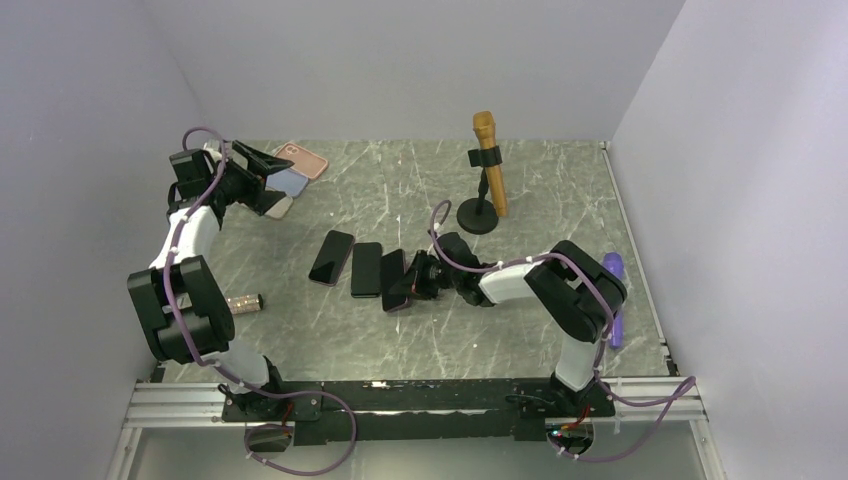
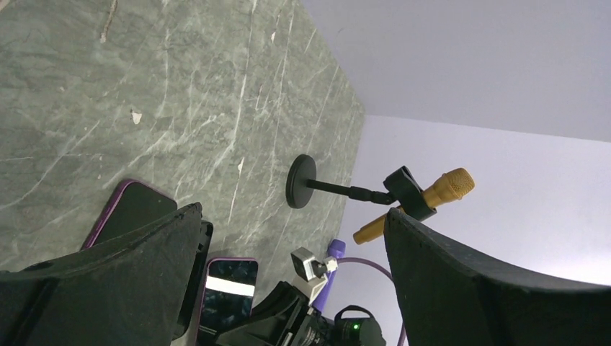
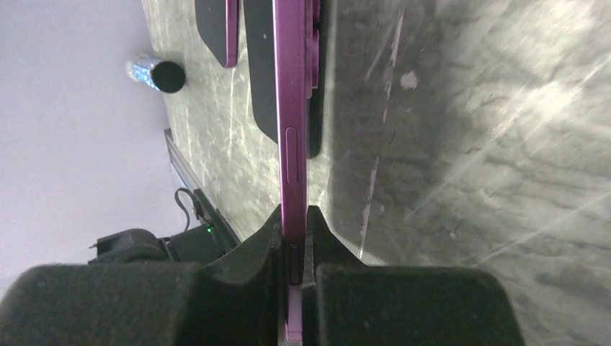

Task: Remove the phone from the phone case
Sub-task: Place the phone at the center of the board.

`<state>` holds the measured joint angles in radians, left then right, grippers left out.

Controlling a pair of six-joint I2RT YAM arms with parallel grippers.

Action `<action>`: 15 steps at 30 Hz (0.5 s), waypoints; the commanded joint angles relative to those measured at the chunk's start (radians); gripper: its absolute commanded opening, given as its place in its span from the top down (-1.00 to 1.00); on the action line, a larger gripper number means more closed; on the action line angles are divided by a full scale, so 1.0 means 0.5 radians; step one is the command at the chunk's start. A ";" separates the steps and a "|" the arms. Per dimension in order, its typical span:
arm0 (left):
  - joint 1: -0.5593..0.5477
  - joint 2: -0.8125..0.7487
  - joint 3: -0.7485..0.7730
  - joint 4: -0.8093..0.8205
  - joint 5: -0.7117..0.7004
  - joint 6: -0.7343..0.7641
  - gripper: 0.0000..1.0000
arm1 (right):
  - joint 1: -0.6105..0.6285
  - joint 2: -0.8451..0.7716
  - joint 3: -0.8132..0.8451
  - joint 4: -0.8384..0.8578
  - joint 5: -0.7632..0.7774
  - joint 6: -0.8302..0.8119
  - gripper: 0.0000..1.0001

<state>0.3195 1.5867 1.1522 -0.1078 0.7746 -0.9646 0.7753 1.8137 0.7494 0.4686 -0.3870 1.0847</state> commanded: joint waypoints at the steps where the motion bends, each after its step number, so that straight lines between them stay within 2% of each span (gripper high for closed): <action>1: 0.013 -0.002 0.021 0.116 0.064 -0.010 -0.99 | -0.049 -0.033 0.073 0.195 0.005 -0.016 1.00; 6: 0.018 0.001 -0.002 0.169 0.087 -0.045 -0.99 | -0.129 -0.006 0.016 0.255 0.007 0.011 1.00; 15: 0.017 0.020 -0.007 0.188 0.098 -0.048 -0.99 | -0.142 0.299 0.112 0.539 -0.080 0.160 0.99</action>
<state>0.3222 1.5867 1.1492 -0.0628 0.7937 -0.9878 0.7010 1.9182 0.7570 0.6075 -0.4049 1.1122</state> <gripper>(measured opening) 0.994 0.109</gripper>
